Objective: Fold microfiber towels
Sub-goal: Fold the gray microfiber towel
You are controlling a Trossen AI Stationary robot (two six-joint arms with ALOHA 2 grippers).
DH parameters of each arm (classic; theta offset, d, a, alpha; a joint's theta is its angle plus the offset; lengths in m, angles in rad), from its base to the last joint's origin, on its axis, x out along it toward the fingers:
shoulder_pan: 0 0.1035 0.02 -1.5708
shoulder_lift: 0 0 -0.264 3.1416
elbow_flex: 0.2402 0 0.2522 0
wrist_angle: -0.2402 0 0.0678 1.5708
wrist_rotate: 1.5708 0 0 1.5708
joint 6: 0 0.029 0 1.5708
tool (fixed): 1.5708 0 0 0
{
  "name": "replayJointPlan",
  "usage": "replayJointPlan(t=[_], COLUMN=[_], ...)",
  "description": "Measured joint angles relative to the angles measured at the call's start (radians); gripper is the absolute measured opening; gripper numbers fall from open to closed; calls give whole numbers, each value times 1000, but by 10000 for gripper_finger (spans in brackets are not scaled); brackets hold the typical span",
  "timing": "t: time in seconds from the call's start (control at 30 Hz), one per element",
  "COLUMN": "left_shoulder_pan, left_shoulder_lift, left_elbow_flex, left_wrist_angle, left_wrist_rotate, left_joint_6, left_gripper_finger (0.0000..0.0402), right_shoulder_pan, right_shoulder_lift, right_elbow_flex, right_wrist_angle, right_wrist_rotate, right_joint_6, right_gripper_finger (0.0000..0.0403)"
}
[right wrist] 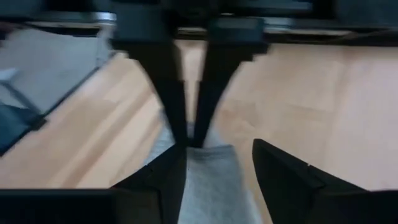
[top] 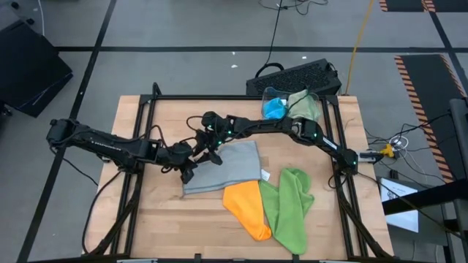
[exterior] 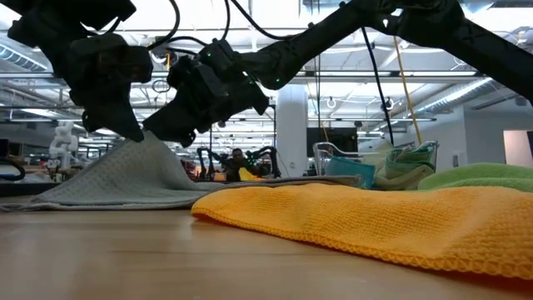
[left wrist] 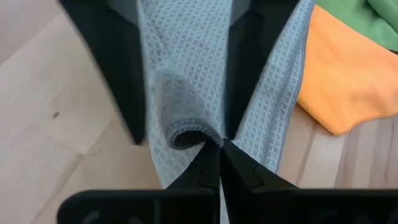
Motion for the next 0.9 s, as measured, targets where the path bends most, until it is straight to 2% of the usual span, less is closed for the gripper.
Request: replayJointPlan(t=[0.1,0.27,0.5,0.6,0.73,0.9], left_shoulder_pan=[-7,-20,-27,-26,-23,-96], left_shoulder_lift=[0,0,0,0,0,-26], left_elbow_flex=[0,0,-1,-1,-2,-2], left_wrist_angle=[0,1,-2,-13,-168,-237], left_wrist_rotate=[0,-1,-16,26,197,272], left_joint_6=[0,0,-26,-120,-309,-450], left_gripper_finger=[1,2,3,13,60,148], right_shoulder_pan=[3,11,15,20,28,30], right_shoulder_lift=[8,9,9,9,9,6], right_elbow_flex=[0,-25,-67,-69,-69,-69], right_wrist_angle=[-4,29,49,52,58,59], right_wrist_rotate=[-62,-36,-37,-35,15,23], right_joint_6=[32,42,65,64,64,72], right_gripper_finger=[154,125,33,6,5,3])
